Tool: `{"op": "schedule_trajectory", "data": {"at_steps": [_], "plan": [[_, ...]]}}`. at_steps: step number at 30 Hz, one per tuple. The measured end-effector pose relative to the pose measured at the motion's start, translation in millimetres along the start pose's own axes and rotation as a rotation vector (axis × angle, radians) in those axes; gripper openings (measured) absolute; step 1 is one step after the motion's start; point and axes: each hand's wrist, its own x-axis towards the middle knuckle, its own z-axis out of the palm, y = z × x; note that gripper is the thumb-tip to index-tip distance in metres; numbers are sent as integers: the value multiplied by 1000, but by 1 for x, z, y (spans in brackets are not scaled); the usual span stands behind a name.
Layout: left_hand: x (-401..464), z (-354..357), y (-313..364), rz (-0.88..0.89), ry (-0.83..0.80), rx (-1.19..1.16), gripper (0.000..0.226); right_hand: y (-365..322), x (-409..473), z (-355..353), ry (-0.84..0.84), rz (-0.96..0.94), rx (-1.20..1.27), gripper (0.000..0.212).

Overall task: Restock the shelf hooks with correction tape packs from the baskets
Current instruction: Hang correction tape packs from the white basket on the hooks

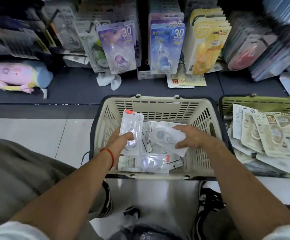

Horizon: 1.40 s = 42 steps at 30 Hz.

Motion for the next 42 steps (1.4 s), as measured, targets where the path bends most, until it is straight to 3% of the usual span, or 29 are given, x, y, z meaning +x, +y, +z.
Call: {"op": "schedule_trajectory", "data": {"at_steps": [5, 7, 10, 13, 15, 17, 19, 21, 23, 27, 31, 33, 37, 40, 42], "plan": [[-10, -4, 4, 38, -1, -26, 52, -35, -53, -44, -131, -58, -106, 75], [-13, -1, 7, 17, -92, -26, 51, -52, -61, -43, -172, -118, -121, 66], [-18, -2, 8, -62, -235, -16, 50, -65, -61, -34, -95, -150, -131, 46], [-12, -10, -1, -23, -217, 80, 32, -59, -60, -32, -17, -141, -9, 31], [-12, -13, -3, 39, -180, 155, 26, -55, -57, -35, -75, -112, 60, 27], [-12, -12, -1, 107, -167, 236, 30, -56, -51, -36, -151, -125, 78, 22], [-10, -9, -1, 76, -253, 157, 45, -62, -39, -30, -154, -162, 135, 19], [-7, -6, -4, -11, -390, 47, 64, -67, -23, -18, -105, -185, 258, 27], [-3, -4, -10, -4, -452, 71, 65, -69, -4, -2, -49, -180, 354, 37], [9, -12, -16, -7, -269, 119, 55, -46, 36, 28, 90, -98, 420, 34], [17, -26, -21, -35, -82, 23, 46, -1, 54, 68, -204, 131, 64, 48], [19, -29, -24, -51, -47, -10, 46, 13, 56, 90, -269, 186, -71, 51], [18, -27, -21, -71, -39, -16, 45, 16, 57, 96, -241, 210, 31, 39], [14, -25, -15, -34, -80, -12, 50, 9, 45, 73, -169, 147, 251, 27], [13, -23, -9, 16, -93, -29, 54, -5, 31, 43, -73, 76, 338, 36]]}}
